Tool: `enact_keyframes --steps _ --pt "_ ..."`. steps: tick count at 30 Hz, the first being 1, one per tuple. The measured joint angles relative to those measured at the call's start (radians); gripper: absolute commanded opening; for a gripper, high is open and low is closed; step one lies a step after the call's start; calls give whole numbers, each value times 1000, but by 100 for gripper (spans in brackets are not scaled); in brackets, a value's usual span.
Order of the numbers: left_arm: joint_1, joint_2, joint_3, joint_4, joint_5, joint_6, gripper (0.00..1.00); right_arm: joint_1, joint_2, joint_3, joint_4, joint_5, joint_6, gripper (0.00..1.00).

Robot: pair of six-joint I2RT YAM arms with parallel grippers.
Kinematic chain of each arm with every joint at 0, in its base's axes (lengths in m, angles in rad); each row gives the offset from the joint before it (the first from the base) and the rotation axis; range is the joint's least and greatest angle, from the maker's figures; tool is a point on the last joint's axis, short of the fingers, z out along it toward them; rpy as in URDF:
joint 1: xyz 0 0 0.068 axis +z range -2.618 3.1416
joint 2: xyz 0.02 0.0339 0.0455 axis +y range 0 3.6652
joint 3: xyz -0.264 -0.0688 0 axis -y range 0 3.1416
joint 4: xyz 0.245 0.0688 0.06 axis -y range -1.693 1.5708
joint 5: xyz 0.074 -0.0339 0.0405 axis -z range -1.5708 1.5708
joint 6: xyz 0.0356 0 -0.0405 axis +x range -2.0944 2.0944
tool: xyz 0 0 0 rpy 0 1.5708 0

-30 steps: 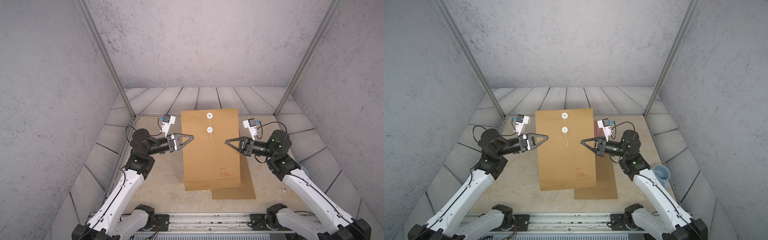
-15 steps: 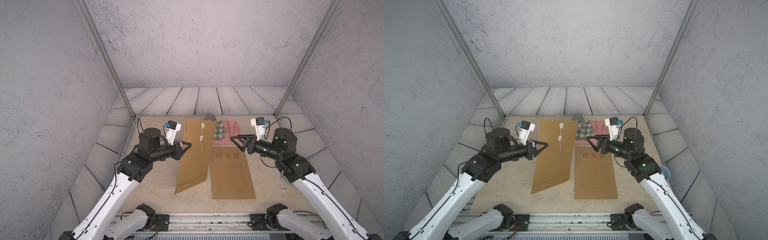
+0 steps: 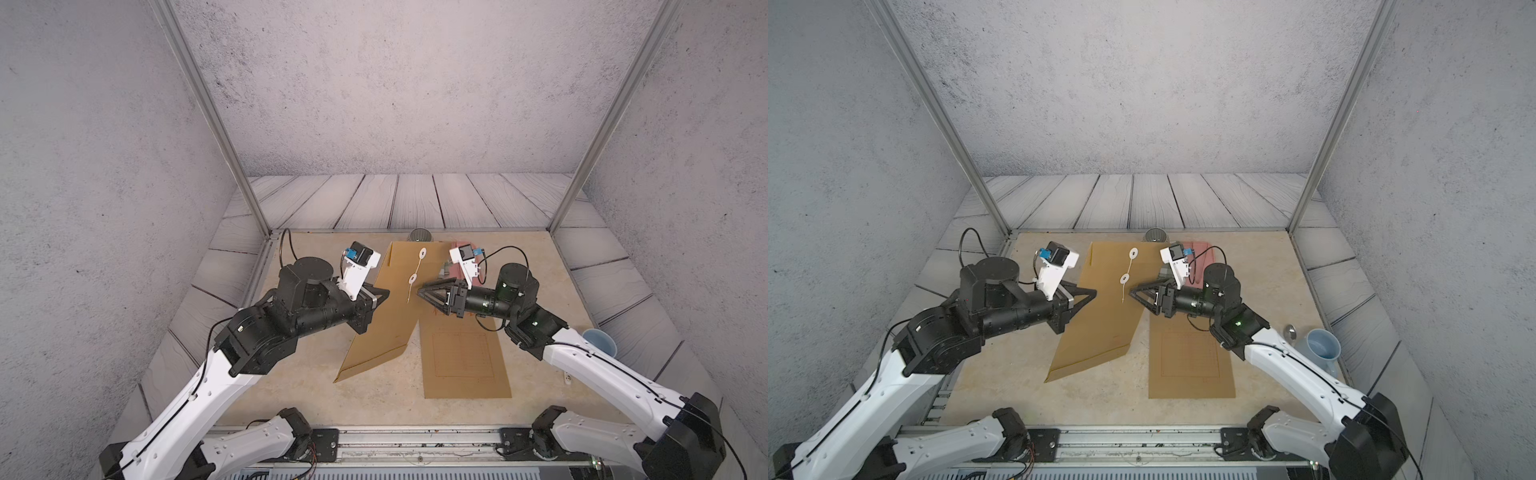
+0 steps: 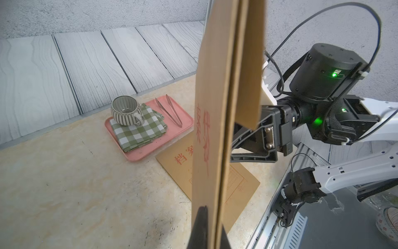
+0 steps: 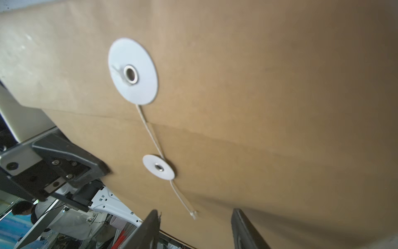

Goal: Open the file bag

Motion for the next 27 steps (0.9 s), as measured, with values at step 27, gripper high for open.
enact_keyframes --steps 27 --pt "-2 24 40 -12 27 -53 0 100 181 71 144 24 12 22"
